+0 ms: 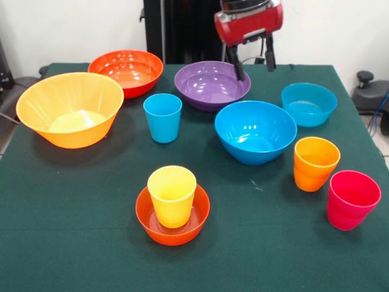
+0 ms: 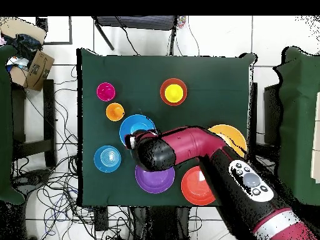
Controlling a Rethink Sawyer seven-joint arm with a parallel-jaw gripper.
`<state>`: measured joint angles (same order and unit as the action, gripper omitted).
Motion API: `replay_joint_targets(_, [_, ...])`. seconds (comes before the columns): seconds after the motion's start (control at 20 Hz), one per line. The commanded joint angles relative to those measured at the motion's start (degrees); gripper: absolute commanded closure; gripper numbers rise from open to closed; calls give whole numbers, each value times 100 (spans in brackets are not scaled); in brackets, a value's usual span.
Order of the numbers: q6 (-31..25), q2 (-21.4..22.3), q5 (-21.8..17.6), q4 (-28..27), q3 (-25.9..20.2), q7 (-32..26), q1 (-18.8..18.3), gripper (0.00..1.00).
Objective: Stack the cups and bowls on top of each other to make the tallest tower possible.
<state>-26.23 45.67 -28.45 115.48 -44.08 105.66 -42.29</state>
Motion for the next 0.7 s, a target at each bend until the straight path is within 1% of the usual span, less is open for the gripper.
replay_joint_targets(0.05, [297,691,-629,462,185,34,399,0])
replay_joint_targets(0.35, [203,1393,-930,349,798,452,796,0])
replay_joint_targets(0.45, [215,1392,-1002,293,955,542,906,0])
replay_joint_targets(0.7, [435,1420,-1044,357,1167,616,982,0])
